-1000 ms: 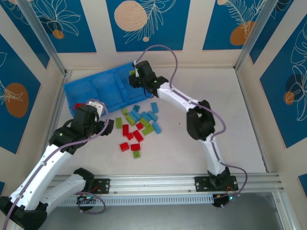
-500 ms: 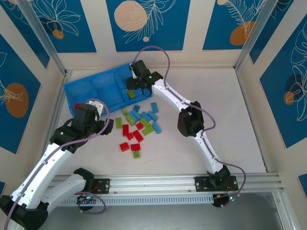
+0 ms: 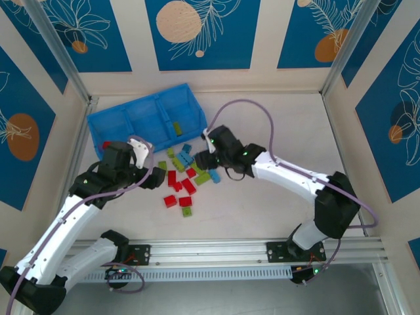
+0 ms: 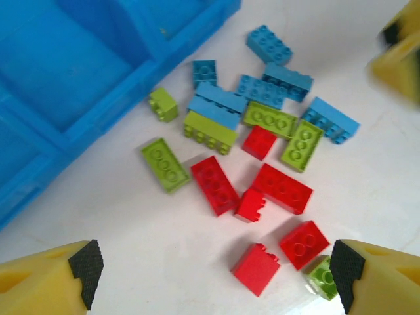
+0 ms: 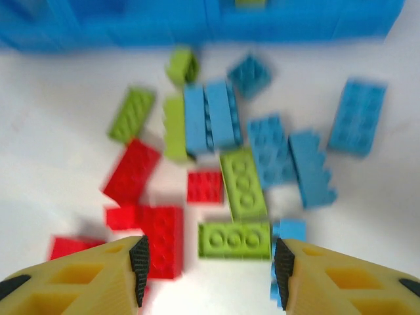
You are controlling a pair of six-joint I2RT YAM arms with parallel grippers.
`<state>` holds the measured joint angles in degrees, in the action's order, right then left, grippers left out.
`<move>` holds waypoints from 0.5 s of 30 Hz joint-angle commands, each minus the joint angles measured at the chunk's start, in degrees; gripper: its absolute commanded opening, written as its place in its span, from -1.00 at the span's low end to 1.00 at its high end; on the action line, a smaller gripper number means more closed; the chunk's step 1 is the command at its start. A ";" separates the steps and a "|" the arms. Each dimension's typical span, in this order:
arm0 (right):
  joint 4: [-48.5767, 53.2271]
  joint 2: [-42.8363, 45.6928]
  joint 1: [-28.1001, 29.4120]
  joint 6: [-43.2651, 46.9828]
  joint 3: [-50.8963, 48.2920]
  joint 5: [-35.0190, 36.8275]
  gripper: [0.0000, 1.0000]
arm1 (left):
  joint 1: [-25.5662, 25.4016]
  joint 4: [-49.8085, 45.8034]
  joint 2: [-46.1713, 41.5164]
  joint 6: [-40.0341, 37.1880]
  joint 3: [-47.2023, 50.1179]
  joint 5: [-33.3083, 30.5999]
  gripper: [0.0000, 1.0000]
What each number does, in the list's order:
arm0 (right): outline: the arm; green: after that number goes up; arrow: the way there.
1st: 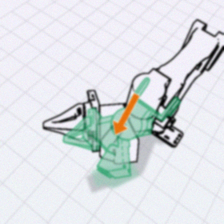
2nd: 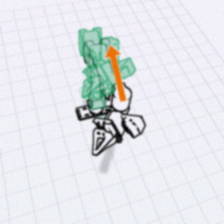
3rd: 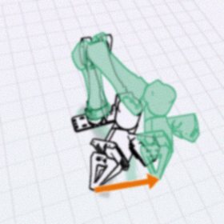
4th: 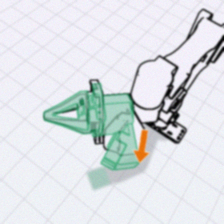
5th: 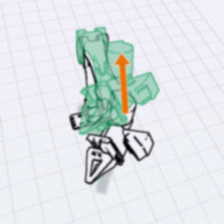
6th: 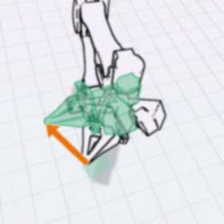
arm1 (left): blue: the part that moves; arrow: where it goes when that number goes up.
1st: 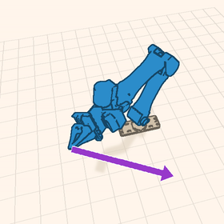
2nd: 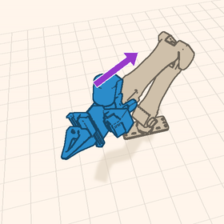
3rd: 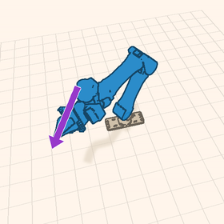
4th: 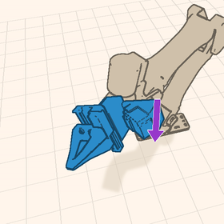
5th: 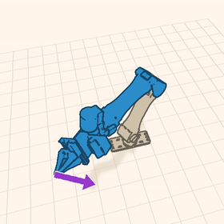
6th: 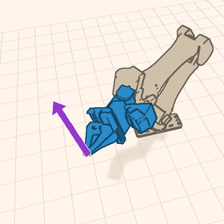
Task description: Sort the legos into containers by color
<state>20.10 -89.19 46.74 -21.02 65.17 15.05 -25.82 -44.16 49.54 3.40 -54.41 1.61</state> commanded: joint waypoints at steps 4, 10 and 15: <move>0.18 -11.87 -0.36 -2.16 1.56 3.14 0.10 | 0.86 0.40 1.12 -3.57 -0.14 10.04 0.98; -0.33 -16.64 -0.86 -2.41 2.24 5.26 0.09 | 0.86 0.39 1.32 -3.62 0.03 9.23 1.00; -0.61 -18.21 -1.21 -3.36 1.47 4.48 -0.07 | 0.86 0.30 1.39 -3.40 0.01 7.59 1.00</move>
<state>18.35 -105.14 45.74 -22.96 67.16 19.53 -25.69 -44.12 50.87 0.89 -54.41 8.99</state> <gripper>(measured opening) 0.466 0.998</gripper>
